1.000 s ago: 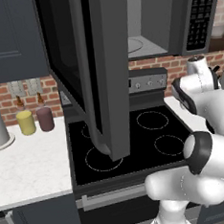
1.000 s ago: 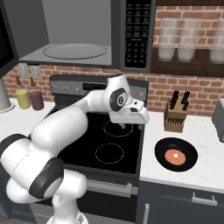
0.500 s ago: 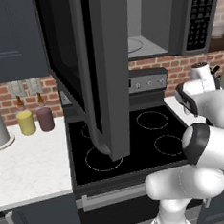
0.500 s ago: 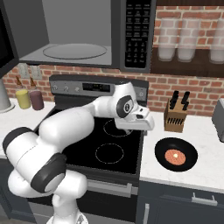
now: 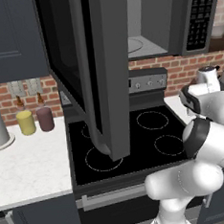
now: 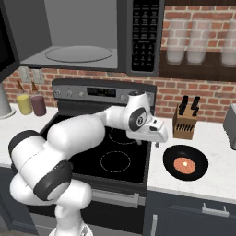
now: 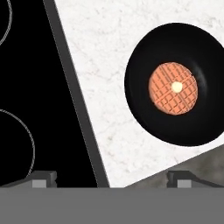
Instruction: Open the microwave, place the bowl with waffle inside the microwave, then close the microwave door and turn it on.
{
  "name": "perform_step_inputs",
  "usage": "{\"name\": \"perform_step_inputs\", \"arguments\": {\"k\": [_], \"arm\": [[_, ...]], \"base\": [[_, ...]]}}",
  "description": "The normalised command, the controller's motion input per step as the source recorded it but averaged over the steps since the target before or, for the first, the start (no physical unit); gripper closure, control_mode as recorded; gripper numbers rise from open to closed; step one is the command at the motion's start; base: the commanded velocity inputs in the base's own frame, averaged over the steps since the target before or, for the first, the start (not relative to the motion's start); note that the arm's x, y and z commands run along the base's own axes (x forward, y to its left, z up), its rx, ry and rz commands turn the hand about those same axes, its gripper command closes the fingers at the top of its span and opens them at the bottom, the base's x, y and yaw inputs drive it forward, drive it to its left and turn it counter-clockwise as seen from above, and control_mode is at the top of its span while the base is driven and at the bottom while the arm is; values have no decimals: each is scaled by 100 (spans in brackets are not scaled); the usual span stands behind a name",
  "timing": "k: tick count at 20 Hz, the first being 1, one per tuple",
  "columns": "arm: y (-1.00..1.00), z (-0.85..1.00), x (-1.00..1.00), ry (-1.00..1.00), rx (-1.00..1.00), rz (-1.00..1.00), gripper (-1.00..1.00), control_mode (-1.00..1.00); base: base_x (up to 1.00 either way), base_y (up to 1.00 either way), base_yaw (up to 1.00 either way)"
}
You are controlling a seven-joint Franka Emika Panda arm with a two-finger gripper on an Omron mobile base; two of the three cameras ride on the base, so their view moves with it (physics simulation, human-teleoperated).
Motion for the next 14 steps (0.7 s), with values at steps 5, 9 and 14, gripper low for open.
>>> {"name": "perform_step_inputs", "arguments": {"k": [5,9,14], "arm": [[-25,-7,5,0,0,0,-100,-100],[-11,-14,0,0,0,0,-100,-100],[-15,-22,4,0,0,0,-100,-100]], "base": [[0,0,0],[0,0,0],[0,0,0]]}}
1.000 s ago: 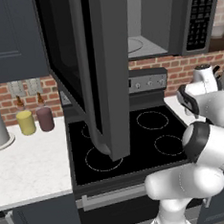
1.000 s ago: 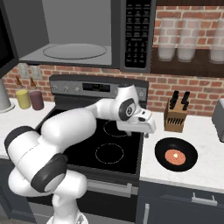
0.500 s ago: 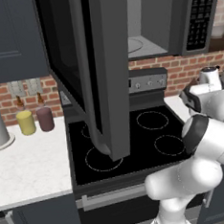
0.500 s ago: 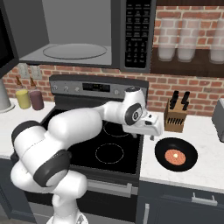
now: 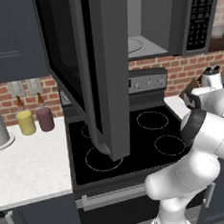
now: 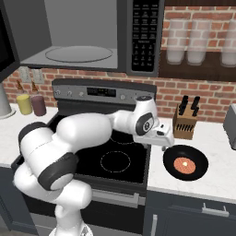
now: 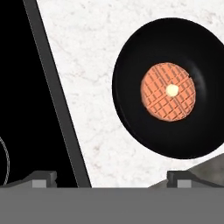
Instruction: Open the microwave, place the bowl with waffle inside the microwave, then close the microwave door and turn it on.
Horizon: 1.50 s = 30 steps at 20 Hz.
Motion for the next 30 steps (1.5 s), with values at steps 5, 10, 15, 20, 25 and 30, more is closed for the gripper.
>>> {"name": "perform_step_inputs", "arguments": {"k": [5,10,15,20,25,30], "arm": [[-26,-21,9,0,0,0,-100,-100],[-20,-25,10,0,0,0,-100,-100],[-9,-22,5,0,0,0,-100,-100],[-12,-21,10,0,0,0,-100,-100],[-11,-24,16,0,0,0,-100,-100],[-13,-22,15,0,0,0,-100,-100]], "base": [[0,0,0],[0,0,0],[0,0,0],[0,0,0],[0,0,0],[0,0,0]]}}
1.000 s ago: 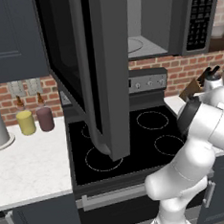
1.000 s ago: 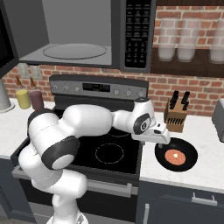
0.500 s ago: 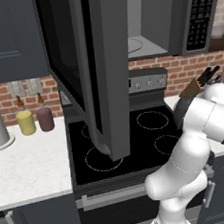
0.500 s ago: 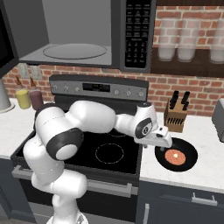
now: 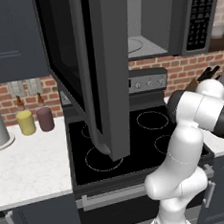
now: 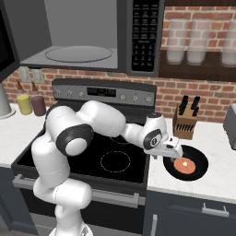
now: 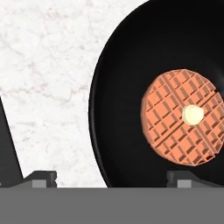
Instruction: Open the microwave, place the bowl with waffle inside the microwave, then close the microwave door and turn it on.
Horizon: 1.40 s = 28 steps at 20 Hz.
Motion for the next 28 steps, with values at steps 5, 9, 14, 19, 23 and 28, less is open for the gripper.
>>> {"name": "perform_step_inputs", "arguments": {"k": [5,9,14,19,23,28], "arm": [[-6,-15,6,0,0,0,-100,-100],[-3,-10,4,3,0,0,-100,-100],[-1,-7,3,3,0,0,100,-100],[0,0,0,0,-1,0,100,-100],[0,0,0,0,0,0,100,-100],[0,0,-1,0,0,0,100,-100]], "base": [[0,0,0],[0,0,0],[0,0,0],[0,0,0],[0,0,0],[0,0,0]]}}
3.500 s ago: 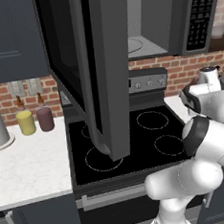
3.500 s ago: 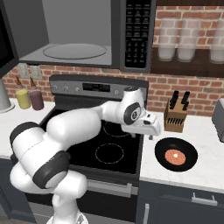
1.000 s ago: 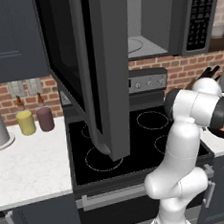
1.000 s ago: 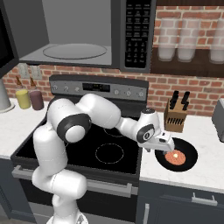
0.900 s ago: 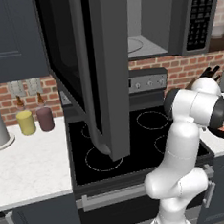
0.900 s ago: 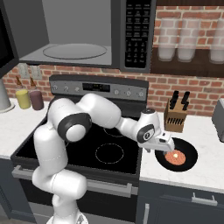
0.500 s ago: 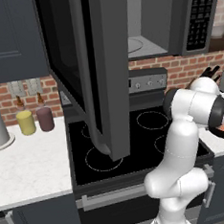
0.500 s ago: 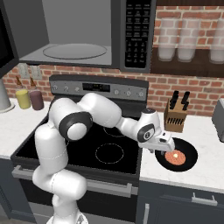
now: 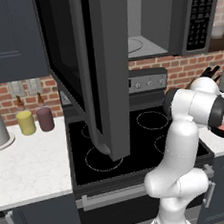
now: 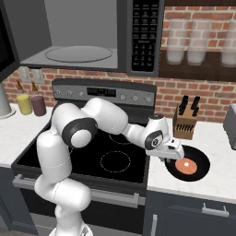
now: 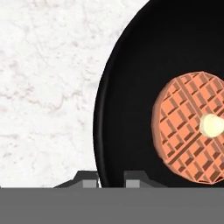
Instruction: Open the microwave, place the bowl with waffle inside the microwave, then close the microwave door and turn it on.
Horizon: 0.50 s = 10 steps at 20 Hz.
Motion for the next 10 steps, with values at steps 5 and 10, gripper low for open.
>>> {"name": "perform_step_inputs", "arguments": {"k": [5,10], "arm": [[0,26,-28,-9,0,13,100,-100],[15,97,-39,-20,-3,34,100,-100]], "base": [[0,0,0],[0,0,0]]}}
